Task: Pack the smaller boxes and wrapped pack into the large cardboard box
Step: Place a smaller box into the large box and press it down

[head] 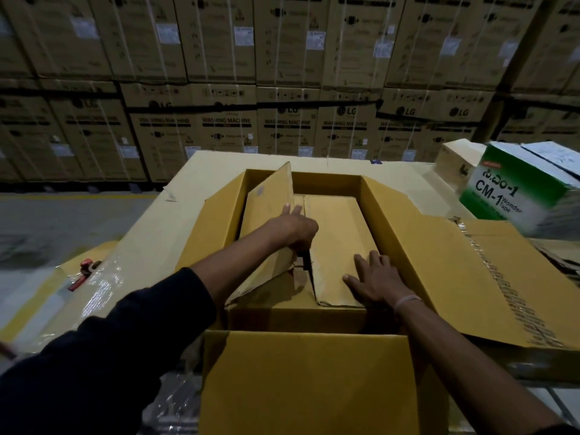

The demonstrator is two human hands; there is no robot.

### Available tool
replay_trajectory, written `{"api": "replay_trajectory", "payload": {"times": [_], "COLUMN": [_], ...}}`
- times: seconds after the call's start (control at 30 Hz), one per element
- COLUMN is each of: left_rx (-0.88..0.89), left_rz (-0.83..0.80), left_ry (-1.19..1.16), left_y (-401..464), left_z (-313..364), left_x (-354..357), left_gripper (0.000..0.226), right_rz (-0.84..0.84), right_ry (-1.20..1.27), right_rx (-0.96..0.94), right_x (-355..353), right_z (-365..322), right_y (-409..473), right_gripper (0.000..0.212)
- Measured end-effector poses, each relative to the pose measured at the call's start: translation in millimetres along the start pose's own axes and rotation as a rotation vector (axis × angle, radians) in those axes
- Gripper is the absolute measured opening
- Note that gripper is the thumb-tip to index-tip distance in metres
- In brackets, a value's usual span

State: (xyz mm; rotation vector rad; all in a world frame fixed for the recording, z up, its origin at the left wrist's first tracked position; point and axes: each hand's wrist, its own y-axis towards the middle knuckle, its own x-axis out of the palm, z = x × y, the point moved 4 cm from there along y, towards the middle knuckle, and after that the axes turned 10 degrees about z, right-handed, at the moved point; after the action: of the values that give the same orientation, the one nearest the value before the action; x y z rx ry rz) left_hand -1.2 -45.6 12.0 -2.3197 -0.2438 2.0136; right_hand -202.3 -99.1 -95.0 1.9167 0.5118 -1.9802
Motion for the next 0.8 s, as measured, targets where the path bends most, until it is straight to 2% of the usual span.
{"api": "replay_trajectory", "payload": {"times": [0.1,0.23,0.33,0.47,0.57,0.67,0.8], "left_rx": [-0.093,-0.254,-0.332,-0.246,-0.178,-0.139,-0.133], "left_rz": [0.002,0.03,0.05,0.047,0.139,0.19,0.192], "left_ry": [0.115,-0.02,0.001,0.189,0.305,0.335,0.297], "left_y": [-23,-47,-59,-67,-72,-71,-68], "left_z": [-37,-87,-125,-151,-151,-150,-155], "left_x": [-27,-40,-29,0,12,17,19], "left_gripper": [0.045,0.056,0.062,0.057,0.064,0.073,0.077], "right_rz": [0.0,-0.011,-0.038,-0.083,-0.075,-0.047,0.053], "right_ry": [-0.007,-0.016,-0.022,0.001,0.081,0.151,0.23], "right_rx": [0.001,0.009,0.054,0.148,0.219,0.264,0.248], "right_x": [-1,0,1,-2,-5,0,-17], "right_z": [-2,-5,-8,-23,-46,-70,-88], "right_y": [0,0,2,12,18,25,30], "right_gripper": [0.079,0.085,0.102,0.134,0.141,0.122,0.072]}}
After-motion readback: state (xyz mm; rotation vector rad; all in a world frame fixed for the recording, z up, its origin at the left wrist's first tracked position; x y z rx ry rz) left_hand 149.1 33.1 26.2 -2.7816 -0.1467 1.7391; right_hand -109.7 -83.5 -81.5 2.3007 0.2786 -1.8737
